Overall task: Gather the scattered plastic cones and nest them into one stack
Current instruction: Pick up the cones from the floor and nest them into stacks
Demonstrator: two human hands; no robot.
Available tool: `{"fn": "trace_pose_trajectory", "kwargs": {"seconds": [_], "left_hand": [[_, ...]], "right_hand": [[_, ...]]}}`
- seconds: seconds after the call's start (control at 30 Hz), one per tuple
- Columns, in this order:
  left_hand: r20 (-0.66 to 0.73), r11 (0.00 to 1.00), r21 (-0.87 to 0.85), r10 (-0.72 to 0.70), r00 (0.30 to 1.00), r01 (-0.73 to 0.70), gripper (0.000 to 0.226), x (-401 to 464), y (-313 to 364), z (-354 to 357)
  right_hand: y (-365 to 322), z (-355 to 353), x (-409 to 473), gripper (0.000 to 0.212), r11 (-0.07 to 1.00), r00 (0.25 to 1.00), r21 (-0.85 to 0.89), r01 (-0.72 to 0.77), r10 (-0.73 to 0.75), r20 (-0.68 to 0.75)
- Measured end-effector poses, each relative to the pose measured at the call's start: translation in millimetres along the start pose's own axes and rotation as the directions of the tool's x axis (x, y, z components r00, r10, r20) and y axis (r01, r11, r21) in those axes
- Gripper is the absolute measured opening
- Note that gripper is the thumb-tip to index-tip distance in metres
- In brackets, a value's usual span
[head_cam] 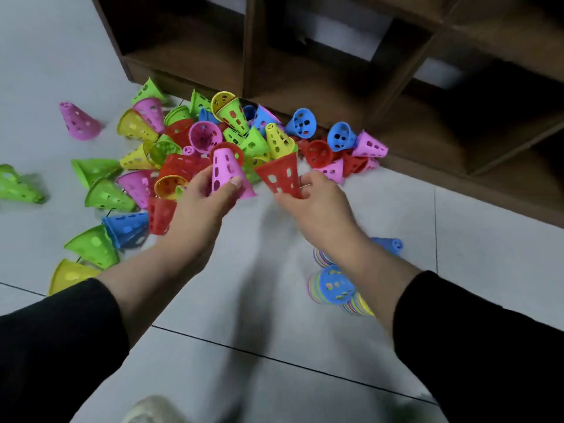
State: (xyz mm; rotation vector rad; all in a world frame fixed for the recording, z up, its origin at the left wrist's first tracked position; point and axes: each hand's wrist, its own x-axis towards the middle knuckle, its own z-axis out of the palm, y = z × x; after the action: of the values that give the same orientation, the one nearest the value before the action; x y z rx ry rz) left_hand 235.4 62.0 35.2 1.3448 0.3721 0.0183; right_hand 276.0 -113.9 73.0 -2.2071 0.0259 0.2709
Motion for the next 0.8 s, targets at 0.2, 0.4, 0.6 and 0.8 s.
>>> {"fn": "trace_pose_trajectory", "kwargs": {"seconds": [0.2, 0.4, 0.6, 0.8], "left_hand": [[0.139, 0.991, 0.131, -0.039, 0.989, 0.021, 0.03, -12, -8, 94], [0.403, 0.934, 0.341, -0.043, 0.914, -0.106, 0.048, -7, -33, 142], [0.554, 0.624, 0.709, -0.205, 0.807, -0.328, 0.073, 10, -58, 145], [0.448, 0.564, 0.757, -0.082, 0.89, -0.33, 0.06, -4, -50, 84]], "right_hand": [[28, -159, -21, 0.023, 0.784, 0.998, -0.619, -0.054, 0.054, -0.019], [70, -189, -23, 0.033, 0.467, 0.978, -0.884, -0.009, 0.187, 0.089], [117, -159, 1, 0.041, 0.437, 0.943, -0.897, 0.067, 0.266, 0.2], [98, -117, -1, 0.039, 0.679, 0.994, -0.726, 0.112, -0.064, 0.094]]}}
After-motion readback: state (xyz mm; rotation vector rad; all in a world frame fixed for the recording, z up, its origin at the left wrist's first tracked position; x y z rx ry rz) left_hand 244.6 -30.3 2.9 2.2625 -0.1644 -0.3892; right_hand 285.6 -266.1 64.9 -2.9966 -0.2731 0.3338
